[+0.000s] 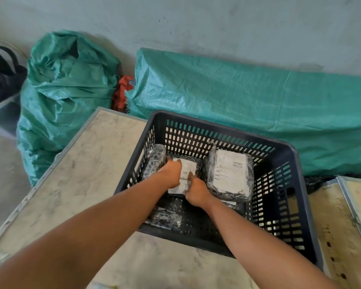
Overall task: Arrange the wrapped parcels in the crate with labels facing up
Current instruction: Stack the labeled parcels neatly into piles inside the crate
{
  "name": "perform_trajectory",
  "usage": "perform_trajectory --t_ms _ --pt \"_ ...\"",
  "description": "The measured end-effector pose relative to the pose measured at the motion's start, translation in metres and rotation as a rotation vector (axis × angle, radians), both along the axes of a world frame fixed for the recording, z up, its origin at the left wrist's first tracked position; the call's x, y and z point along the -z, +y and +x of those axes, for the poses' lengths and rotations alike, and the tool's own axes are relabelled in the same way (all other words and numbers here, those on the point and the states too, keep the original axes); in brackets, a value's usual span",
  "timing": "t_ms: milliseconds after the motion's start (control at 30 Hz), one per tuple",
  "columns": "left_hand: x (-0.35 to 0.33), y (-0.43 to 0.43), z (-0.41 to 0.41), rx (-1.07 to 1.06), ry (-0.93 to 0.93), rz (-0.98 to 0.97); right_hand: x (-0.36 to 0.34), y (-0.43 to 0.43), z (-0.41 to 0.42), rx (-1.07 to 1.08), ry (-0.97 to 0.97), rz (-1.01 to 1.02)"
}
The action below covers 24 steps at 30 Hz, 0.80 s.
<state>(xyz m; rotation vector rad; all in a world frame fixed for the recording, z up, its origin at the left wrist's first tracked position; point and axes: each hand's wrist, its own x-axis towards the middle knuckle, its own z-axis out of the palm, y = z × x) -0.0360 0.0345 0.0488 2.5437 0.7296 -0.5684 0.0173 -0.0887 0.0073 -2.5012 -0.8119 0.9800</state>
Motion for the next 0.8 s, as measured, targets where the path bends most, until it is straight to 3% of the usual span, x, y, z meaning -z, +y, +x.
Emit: perform_trajectory --t_ms 167,300,400,500,600,800 --pt "-0.06 0.011 -0.038 -0.069 -0.458 -0.131 -0.016 0.004 0.004 0.065 0.019 0.139" --pt "-0.078 0.033 -0.09 -0.148 -0.846 -0.021 -0.029 0.022 -0.001 0.13 0.056 0.319" --pt "-0.075 0.049 -0.116 -0.233 -0.751 0.137 -0.035 0.045 -0.015 0.145 0.094 0.397" --pt "-0.067 0.058 -0.127 -0.312 -0.547 -0.027 -0.039 0.064 -0.036 0.127 0.19 0.478" --pt "-0.056 0.059 -0.131 -0.337 -0.613 -0.174 -0.035 0.071 -0.049 0.017 0.206 0.506" --pt "-0.049 0.06 -0.128 -0.39 -0.647 -0.184 -0.022 0.061 -0.059 -0.02 0.121 0.456"
